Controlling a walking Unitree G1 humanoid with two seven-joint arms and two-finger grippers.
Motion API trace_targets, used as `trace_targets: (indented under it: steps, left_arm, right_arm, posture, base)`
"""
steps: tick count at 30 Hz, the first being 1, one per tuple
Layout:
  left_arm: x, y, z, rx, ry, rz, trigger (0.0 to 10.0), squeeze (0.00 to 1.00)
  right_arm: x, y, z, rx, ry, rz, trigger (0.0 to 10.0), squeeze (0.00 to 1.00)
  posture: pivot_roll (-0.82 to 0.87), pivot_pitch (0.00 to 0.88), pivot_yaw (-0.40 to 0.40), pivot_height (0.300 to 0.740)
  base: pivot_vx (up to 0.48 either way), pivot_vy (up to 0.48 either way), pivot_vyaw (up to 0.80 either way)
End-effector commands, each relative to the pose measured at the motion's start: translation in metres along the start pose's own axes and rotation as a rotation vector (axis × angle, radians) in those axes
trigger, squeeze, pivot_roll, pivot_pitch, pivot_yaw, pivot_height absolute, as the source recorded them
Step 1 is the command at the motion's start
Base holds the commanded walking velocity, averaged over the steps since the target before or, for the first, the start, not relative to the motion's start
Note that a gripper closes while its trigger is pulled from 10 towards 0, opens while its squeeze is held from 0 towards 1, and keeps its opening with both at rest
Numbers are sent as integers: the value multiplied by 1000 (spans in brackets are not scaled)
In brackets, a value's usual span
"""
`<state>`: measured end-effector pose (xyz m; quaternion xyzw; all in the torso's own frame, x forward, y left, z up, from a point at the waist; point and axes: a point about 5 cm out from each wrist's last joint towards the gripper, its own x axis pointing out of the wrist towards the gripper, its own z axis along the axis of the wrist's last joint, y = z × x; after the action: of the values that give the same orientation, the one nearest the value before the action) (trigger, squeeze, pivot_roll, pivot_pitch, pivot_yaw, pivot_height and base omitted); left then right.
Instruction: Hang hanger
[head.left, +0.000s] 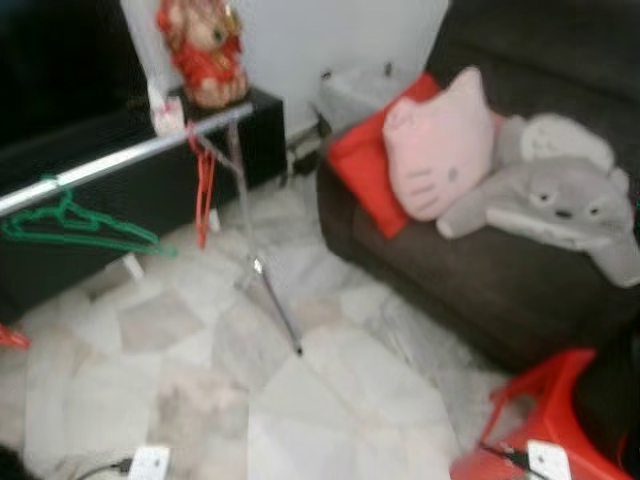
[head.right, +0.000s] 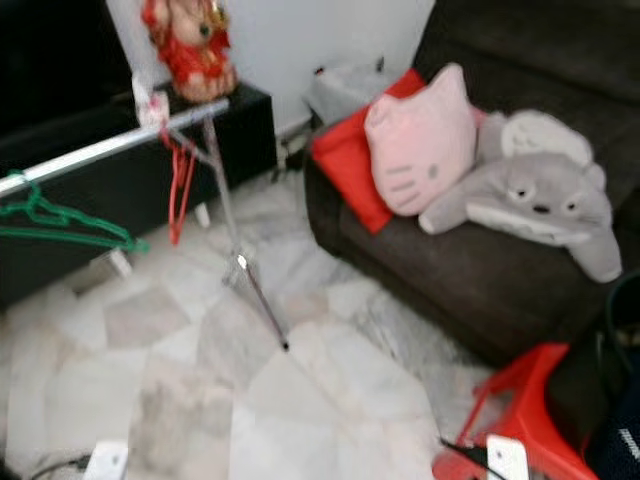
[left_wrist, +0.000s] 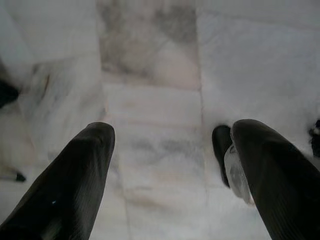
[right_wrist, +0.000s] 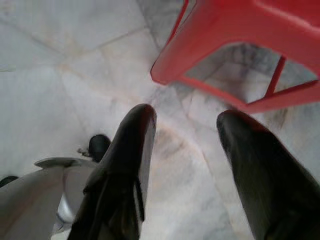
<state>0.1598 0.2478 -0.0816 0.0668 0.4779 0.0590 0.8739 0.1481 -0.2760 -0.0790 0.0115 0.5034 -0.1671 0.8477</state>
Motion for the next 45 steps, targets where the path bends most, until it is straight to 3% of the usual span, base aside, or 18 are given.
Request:
trace_targets:
  steps: [1,9,45]
  left_arm:
    - [-2,3,-12,17,42,3,10000,0]
    - [-2,3,-11,57,38,0,10000,0]
    - [-3,5,-12,55,45,18,10000,0]
  right_arm:
    - [0,0,-1,5,3,0,10000,0]
    - [0,0,-1,-2,4,2,10000,0]
    - [0,0,-2,1,6,4,10000,0]
  posture:
    - [-141,0,7,740]
    - [-139,0,6,740]
    - [-139,0,8,740]
  base:
    - [0,0,-731]
    - [0,-84,-732]
    - [0,-34,-732]
